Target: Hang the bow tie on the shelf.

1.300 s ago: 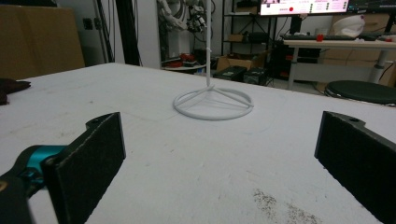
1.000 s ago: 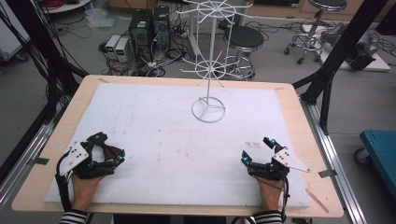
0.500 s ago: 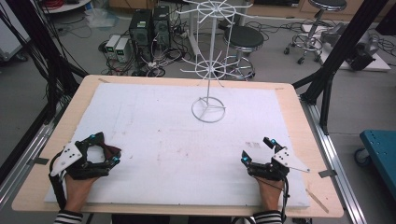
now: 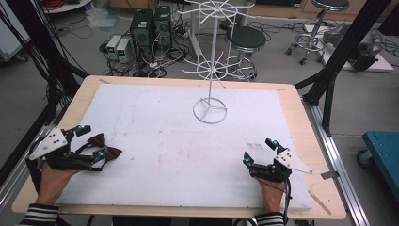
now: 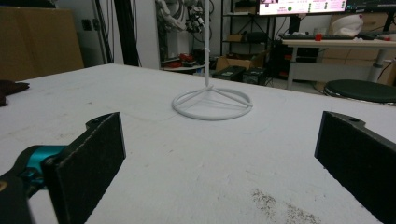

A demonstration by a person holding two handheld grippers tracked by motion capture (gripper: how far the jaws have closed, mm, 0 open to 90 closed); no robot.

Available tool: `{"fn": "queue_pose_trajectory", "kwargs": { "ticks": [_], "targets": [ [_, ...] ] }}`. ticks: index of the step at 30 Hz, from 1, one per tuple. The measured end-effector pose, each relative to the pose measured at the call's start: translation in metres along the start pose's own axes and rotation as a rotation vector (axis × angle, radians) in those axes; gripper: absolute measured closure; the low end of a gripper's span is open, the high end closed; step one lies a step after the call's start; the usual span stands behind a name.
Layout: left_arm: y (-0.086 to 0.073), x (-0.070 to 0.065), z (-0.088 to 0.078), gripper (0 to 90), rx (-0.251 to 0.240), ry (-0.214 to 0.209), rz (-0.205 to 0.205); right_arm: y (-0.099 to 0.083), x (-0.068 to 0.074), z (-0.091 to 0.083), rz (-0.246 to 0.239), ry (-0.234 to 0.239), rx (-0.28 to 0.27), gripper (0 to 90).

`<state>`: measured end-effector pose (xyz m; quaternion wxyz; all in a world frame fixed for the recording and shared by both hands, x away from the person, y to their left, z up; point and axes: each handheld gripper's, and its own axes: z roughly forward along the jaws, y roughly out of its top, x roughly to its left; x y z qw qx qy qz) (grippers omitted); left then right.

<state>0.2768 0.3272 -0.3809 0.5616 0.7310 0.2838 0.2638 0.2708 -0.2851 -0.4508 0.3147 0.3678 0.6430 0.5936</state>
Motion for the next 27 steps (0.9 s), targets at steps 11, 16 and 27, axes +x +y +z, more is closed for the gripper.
{"fn": "queue_pose_trajectory", "kwargs": {
  "ticks": [11, 16, 27],
  "targets": [
    [0.017, 0.024, -0.001, 5.2, 0.143, -0.069, 0.033, 0.0, 0.0, 0.0, -0.002, -0.002, 0.001, 1.1],
    [0.02, 0.038, 0.004, 5.2, 0.258, -0.103, 0.071, 0.0, 0.001, 0.0, 0.005, -0.002, 0.005, 1.1],
    [0.017, 0.058, 0.019, 5.2, 0.449, -0.155, 0.133, 0.0, 0.0, 0.0, 0.0, -0.004, 0.002, 1.1]
  ]
}}
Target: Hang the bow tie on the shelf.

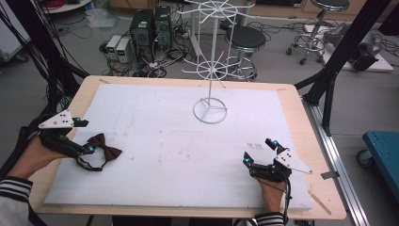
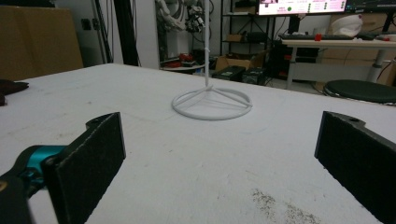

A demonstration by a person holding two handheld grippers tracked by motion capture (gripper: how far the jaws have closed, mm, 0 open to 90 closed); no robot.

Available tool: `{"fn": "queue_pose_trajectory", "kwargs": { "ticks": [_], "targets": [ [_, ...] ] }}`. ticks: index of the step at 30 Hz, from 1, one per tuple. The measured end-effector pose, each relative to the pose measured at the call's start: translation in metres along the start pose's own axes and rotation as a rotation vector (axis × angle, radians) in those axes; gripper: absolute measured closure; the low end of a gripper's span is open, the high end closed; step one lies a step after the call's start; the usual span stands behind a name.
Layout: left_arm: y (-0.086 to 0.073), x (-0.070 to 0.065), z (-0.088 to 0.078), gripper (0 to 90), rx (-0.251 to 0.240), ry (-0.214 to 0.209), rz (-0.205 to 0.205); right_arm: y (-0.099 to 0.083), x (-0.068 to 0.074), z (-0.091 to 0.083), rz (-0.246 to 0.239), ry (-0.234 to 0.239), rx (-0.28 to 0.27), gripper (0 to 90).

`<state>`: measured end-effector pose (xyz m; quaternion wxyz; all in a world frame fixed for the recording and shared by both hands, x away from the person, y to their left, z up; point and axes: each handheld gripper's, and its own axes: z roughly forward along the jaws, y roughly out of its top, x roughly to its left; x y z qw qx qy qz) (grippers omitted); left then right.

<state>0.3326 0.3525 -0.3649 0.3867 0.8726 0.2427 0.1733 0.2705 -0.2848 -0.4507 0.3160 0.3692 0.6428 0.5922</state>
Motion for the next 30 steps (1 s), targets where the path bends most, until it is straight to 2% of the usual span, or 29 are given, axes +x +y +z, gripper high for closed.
{"fn": "queue_pose_trajectory", "kwargs": {
  "ticks": [1, 3, 5, 10, 11, 13, 20, 29, 30],
  "targets": [
    [0.0, 0.003, 0.004, 5.2, 0.029, -0.005, 0.008, 0.0, 0.0, 0.0, 0.003, 0.002, 0.004, 1.1],
    [0.0, 0.004, 0.005, 5.2, 0.043, -0.009, 0.015, 0.0, 0.0, 0.0, 0.003, 0.001, 0.002, 1.1],
    [-0.003, 0.01, 0.01, 5.2, 0.082, -0.008, 0.027, 0.0, 0.0, 0.0, 0.002, 0.002, 0.003, 1.1],
    [-0.006, 0.017, 0.016, 5.2, 0.113, -0.017, 0.026, 0.0, 0.0, 0.0, 0.003, 0.001, 0.003, 1.1],
    [-0.007, 0.019, 0.02, 5.2, 0.133, -0.023, 0.046, 0.0, 0.0, 0.0, 0.006, 0.001, 0.004, 1.1],
    [-0.007, 0.019, 0.022, 5.2, 0.145, -0.028, 0.048, 0.0, 0.0, 0.0, 0.001, 0.0, 0.0, 1.1],
    [-0.009, 0.027, 0.036, 5.2, 0.246, -0.039, 0.087, 0.0, 0.0, 0.0, -0.002, 0.0, -0.001, 1.1],
    [-0.013, 0.033, 0.048, 10.7, 0.31, -0.058, 0.101, 0.0, 0.0, 0.0, 0.001, 0.0, 0.001, 1.1],
    [-0.014, 0.033, 0.049, 13.5, 0.313, -0.063, 0.102, 0.0, 0.0, 0.0, 0.002, 0.0, 0.0, 1.1]
  ]
}}
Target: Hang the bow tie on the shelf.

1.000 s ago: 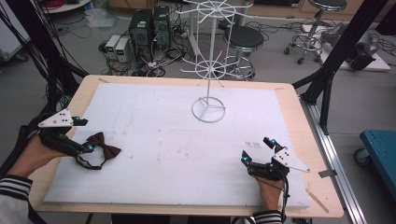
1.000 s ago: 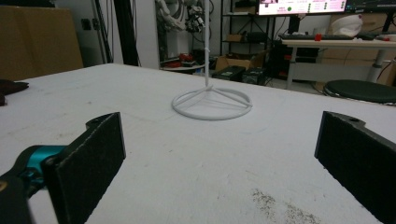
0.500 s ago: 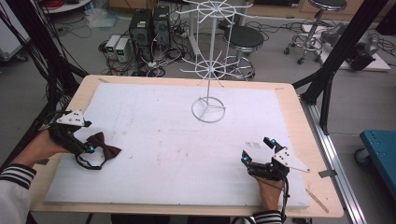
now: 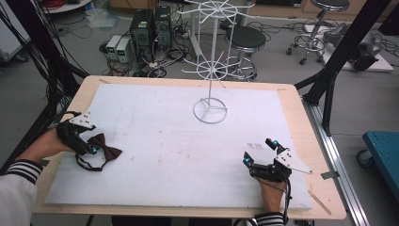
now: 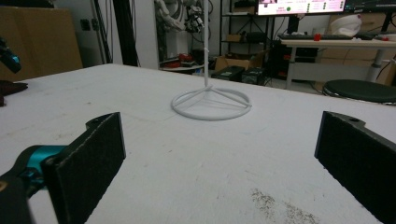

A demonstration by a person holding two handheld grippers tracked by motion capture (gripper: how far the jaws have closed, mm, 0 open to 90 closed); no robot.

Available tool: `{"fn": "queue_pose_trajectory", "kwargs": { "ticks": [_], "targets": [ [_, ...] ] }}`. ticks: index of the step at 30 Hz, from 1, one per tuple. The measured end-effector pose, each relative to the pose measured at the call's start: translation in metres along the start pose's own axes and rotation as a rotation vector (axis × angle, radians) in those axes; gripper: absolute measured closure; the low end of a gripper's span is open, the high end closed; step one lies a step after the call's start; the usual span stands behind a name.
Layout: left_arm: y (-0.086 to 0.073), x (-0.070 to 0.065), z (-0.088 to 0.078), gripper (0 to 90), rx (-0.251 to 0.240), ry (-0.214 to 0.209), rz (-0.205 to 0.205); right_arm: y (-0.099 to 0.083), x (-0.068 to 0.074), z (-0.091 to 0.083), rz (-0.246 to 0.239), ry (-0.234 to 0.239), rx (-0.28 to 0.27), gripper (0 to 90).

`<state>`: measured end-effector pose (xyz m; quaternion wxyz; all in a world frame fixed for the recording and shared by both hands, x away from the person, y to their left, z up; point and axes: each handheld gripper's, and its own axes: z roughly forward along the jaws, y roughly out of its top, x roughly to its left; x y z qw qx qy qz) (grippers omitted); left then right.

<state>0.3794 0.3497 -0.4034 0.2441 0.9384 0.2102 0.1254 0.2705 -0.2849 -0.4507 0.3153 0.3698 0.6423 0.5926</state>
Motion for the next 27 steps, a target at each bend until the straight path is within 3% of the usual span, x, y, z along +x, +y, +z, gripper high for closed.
{"fn": "queue_pose_trajectory", "kwargs": {
  "ticks": [3, 8, 16, 20, 24, 25, 27],
  "targets": [
    [-0.0001, -0.0005, 0.0035, 17.4, 0.023, 0.008, 0.019, 0.0, 0.0, 0.0, 0.001, -0.001, 0.001, 1.1],
    [-0.0009, 0.0009, 0.0066, 24.3, 0.039, -0.018, 0.023, 0.0, 0.0, -0.0001, 0.004, -0.001, 0.0, 1.1],
    [-0.0018, 0.0014, 0.0104, 46.1, 0.094, -0.032, 0.035, 0.0, -0.0002, -0.0002, 0.006, 0.001, 0.001, 1.1],
    [-0.0016, 0.0001, 0.0106, 54.3, 0.096, -0.061, 0.013, 0.0, -0.0002, -0.0001, 0.006, 0.0, 0.001, 1.1],
    [0.0005, -0.0032, 0.0091, 64.8, 0.115, -0.066, 0.005, -0.0001, -0.0001, 0.0, 0.002, -0.001, 0.001, 1.1],
    [0.0014, -0.0041, 0.0088, 70.1, 0.109, -0.05, -0.008, 0.0, -0.0001, -0.0001, 0.003, 0.001, 0.0, 1.1],
    [0.0019, -0.0043, 0.0084, 72.5, 0.11, -0.051, -0.027, -0.0001, -0.0002, -0.0001, 0.003, -0.001, 0.001, 1.1]
  ]
}}
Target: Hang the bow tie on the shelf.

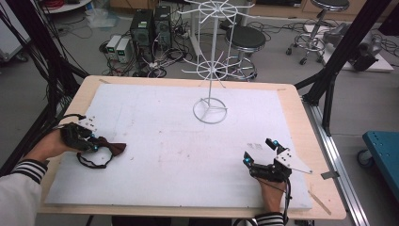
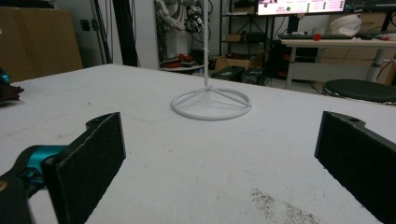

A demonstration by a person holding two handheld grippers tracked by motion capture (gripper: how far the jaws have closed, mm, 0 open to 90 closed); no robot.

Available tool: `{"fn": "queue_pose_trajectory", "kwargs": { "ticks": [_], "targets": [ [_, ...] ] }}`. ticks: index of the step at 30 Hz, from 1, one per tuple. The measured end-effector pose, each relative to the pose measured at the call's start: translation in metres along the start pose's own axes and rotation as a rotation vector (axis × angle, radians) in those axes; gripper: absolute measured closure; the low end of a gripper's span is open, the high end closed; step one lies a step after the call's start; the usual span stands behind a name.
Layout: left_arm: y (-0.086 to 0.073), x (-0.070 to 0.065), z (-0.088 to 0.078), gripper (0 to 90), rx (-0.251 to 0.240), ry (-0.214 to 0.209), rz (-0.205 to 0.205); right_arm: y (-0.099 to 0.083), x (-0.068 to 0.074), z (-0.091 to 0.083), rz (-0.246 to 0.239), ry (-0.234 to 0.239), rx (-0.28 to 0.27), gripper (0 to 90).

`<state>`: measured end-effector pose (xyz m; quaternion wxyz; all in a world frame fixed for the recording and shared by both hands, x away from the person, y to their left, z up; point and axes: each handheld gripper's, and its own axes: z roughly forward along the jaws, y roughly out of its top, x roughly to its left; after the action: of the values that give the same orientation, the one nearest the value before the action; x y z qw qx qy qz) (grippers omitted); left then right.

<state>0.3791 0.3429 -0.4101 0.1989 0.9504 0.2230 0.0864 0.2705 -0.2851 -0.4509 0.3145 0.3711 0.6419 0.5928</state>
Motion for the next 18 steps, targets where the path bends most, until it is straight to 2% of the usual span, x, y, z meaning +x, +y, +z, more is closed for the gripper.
{"fn": "queue_pose_trajectory", "kwargs": {
  "ticks": [6, 7, 12, 13, 15, 17, 18],
  "targets": [
    [0.0007, 0.0007, -0.0025, 76.9, -0.002, 0.012, -0.018, 0.0, 0.0007, -0.0001, 0.0, 0.001, 0.004, 1.1],
    [0.0004, 0.0009, -0.0038, 77.4, -0.008, -0.008, -0.037, 0.0001, 0.0002, 0.0001, -0.005, -0.001, 0.0, 1.1],
    [0.0, 0.0009, -0.0061, 78.2, -0.005, -0.011, -0.052, 0.0002, 0.0004, 0.0002, -0.005, -0.003, 0.0, 1.1],
    [-0.0001, -0.0002, -0.0068, 79.1, -0.02, 0.007, -0.069, 0.0001, 0.0002, 0.0001, -0.004, -0.001, 0.0, 1.1],
    [0.0, 0.0001, -0.0077, 79.2, -0.022, 0.014, -0.068, 0.0001, 0.0001, 0.0001, -0.004, -0.002, -0.001, 1.1],
    [0.0002, -0.0011, -0.0082, 79.3, -0.048, -0.005, -0.097, 0.0001, 0.0002, 0.0001, -0.006, -0.001, -0.001, 1.1],
    [0.0007, -0.0021, -0.0087, 79.3, -0.055, 0.006, -0.099, 0.0003, 0.0004, 0.0001, -0.006, -0.003, -0.001, 1.1]
  ]
}}
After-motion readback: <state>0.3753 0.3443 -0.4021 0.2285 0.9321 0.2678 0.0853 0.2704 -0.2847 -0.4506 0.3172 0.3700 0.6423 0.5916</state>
